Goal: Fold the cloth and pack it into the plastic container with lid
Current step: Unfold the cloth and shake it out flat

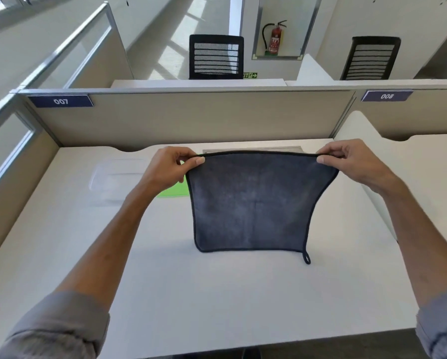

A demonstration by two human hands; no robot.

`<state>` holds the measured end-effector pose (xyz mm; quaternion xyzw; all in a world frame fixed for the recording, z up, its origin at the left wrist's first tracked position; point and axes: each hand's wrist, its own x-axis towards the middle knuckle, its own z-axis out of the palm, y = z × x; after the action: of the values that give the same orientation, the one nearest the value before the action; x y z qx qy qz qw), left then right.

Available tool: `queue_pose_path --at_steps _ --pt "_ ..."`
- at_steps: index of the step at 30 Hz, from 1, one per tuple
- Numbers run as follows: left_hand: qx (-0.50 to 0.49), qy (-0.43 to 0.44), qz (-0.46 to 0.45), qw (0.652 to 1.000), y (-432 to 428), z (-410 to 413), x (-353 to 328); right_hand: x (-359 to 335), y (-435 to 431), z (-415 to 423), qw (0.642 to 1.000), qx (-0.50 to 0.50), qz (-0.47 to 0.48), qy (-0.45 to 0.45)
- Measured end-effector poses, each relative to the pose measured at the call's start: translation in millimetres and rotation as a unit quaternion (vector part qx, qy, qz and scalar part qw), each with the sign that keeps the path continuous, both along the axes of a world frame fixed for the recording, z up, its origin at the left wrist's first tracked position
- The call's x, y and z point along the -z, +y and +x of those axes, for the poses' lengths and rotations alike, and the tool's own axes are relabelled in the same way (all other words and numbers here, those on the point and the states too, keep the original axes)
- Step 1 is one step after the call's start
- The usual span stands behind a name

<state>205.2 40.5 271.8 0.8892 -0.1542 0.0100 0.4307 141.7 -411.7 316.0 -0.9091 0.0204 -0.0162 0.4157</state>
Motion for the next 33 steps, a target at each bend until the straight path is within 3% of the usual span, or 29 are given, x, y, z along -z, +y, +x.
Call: queue_pose_path --at_steps 8,13,17,25,33 --pt "-0.059 -0.121 -0.040 0.990 -9 -2 -52 -20 8 -4 0.981 0.075 -0.010 -0.179" --pt "-0.077 -0.136 -0.059 0.986 -3 -44 -36 1 20 -42 0.974 0.079 -0.023 -0.209" --pt "-0.060 -0.051 -0.024 0.997 3 -94 32 68 26 -87 0.984 0.067 -0.035 -0.162" --pt "-0.005 0.152 0.069 0.986 30 -174 220 245 47 -177 0.990 0.038 -0.093 0.104" --pt "0.035 0.206 0.155 0.966 47 -199 251 291 50 -227 0.979 0.013 -0.148 0.138"
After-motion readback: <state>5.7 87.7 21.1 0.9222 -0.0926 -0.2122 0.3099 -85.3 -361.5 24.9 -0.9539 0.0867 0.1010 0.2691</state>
